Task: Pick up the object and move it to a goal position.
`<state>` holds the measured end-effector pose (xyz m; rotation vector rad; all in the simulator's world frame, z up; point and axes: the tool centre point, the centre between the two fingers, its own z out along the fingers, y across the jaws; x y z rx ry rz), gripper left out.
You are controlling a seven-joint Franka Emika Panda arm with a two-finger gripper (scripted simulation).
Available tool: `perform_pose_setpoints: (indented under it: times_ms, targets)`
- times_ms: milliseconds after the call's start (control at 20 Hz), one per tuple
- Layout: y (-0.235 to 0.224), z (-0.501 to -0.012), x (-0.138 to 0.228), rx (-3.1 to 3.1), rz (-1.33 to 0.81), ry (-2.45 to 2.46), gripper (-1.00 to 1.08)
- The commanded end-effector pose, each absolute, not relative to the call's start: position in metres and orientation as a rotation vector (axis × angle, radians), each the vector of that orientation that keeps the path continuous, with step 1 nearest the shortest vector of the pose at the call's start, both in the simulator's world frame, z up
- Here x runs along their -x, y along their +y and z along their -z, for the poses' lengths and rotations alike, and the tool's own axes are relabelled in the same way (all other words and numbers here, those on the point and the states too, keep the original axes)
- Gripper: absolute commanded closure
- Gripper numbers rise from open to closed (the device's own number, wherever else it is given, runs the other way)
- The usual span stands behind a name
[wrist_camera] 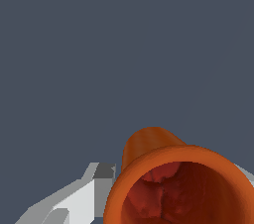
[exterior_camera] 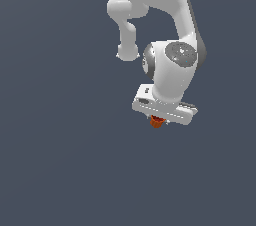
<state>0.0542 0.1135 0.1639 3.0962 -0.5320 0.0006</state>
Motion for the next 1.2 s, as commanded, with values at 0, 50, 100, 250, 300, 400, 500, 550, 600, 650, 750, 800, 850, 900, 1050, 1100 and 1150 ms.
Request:
perform_pose_setpoints:
  times_ms: [0,50,100,250,300,400,500,550,600,650,750,800,850,900,1050,1100,1150]
  targets:
    - [0.117,-0.174,-0.066,-3.096,-0.001,-0.532,1.08]
    - [0.118,-0.178,-0.071,-3.096,-0.001,-0.532,1.08]
    - [0.119,-0.182,-0.075,-3.096,-0.001,-0.532,1.08]
    - [0.122,-0.192,-0.087,-3.096,-0.001,-0.532,1.08]
    - [0.123,-0.195,-0.091,-3.096,0.000,-0.533,1.08]
    - [0.125,-0.201,-0.099,-3.096,0.000,-0.533,1.08]
    - [0.127,-0.206,-0.106,-3.096,0.000,-0.533,1.08]
    - [0.128,-0.209,-0.109,-3.096,0.000,-0.533,1.08]
    - [0.128,-0.211,-0.113,-3.096,0.000,-0.533,1.08]
    - [0.129,-0.214,-0.115,-3.096,0.000,-0.533,1.08]
    - [0.131,-0.218,-0.120,-3.096,0.000,-0.533,1.08]
    - [0.131,-0.219,-0.123,-3.096,0.000,-0.533,1.08]
    - [0.132,-0.221,-0.125,-3.096,0.000,-0.533,1.08]
    - [0.132,-0.222,-0.127,-3.096,0.000,-0.533,1.08]
    - [0.133,-0.225,-0.131,-3.096,0.000,-0.533,1.08]
    - [0.133,-0.226,-0.132,-3.096,0.000,-0.533,1.08]
    - [0.134,-0.227,-0.133,-3.096,0.000,-0.533,1.08]
